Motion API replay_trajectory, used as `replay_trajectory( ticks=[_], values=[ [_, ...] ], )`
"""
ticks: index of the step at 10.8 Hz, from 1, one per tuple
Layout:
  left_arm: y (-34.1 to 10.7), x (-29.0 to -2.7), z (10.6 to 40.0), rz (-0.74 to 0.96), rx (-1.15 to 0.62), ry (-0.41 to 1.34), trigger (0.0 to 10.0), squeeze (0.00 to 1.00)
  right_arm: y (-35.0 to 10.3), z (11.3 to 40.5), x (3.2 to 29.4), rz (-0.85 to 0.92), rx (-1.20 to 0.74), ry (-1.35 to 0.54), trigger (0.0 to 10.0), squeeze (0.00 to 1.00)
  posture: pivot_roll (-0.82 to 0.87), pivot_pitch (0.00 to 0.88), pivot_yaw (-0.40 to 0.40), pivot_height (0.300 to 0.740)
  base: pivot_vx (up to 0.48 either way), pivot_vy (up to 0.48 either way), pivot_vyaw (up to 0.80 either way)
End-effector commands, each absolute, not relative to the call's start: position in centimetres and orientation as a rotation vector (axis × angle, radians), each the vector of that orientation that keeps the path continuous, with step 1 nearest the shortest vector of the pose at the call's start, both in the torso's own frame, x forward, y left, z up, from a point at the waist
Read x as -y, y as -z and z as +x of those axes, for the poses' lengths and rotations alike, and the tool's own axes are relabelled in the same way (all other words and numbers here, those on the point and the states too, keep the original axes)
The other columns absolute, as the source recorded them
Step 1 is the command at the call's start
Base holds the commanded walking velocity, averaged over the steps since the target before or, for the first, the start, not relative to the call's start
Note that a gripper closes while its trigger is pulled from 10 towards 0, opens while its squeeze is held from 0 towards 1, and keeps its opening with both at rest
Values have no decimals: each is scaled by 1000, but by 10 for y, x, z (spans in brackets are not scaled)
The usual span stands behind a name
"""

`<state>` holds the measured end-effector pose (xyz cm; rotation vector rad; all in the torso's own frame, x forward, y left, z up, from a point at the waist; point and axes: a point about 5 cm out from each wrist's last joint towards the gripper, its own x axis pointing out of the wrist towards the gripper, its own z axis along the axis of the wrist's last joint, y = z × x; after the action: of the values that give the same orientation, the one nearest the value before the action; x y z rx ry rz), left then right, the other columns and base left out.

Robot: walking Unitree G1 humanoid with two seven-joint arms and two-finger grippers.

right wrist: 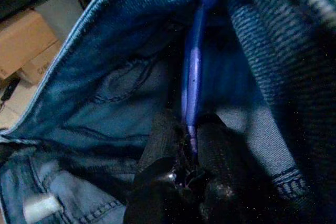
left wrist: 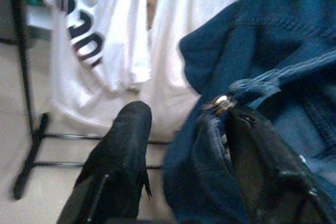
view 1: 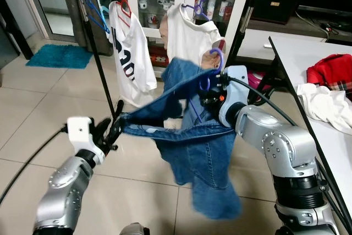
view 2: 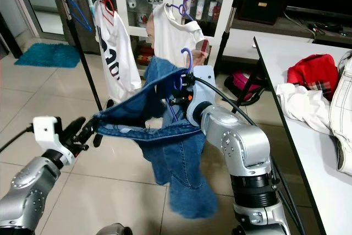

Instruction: Hang hanger

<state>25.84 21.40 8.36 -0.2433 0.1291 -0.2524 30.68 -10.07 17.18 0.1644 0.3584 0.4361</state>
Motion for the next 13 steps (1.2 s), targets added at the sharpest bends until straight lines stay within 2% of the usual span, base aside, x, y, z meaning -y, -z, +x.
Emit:
replay_trajectory(
  ticks=[1, 2, 4, 6, 7, 9, 10, 13],
  values=[
    [-97, -207, 258, -279, -80, 304, 10000, 1000, -171, 312, 110, 163, -334, -381, 10000, 0, -81, 0, -30, 740, 0, 0, 0],
    [-112, -201, 255, -313, -35, 342, 10000, 1000, -160, 317, 116, 161, -341, -333, 10000, 0, -77, 0, -21, 740, 0, 0, 0],
    [-128, -200, 247, -265, -15, 361, 10000, 1000, -140, 319, 120, 156, -365, -282, 10000, 0, -76, 0, -26, 740, 0, 0, 0],
    [-135, -206, 244, -182, -37, 268, 10000, 1000, -136, 318, 121, 139, -342, -276, 10000, 0, -82, 0, -19, 740, 0, 0, 0],
    [-147, -201, 238, -91, 3, 210, 10000, 0, -137, 315, 122, 197, -306, -294, 10000, 0, -67, 0, -13, 740, 0, 0, 0],
    [-149, -194, 232, -27, -20, 118, 10000, 0, -122, 306, 121, 183, -310, -280, 10000, 0, -63, 0, -8, 740, 0, 0, 0],
    [-146, -191, 233, 16, -42, 132, 10000, 0, -120, 305, 120, 179, -313, -266, 10000, 0, -66, 0, -7, 740, 311, 0, 0],
    [-149, -178, 240, 55, -62, 173, 10000, 0, -119, 311, 119, 175, -310, -255, 10000, 0, -47, 0, 2, 740, 360, 0, 800]
  ],
)
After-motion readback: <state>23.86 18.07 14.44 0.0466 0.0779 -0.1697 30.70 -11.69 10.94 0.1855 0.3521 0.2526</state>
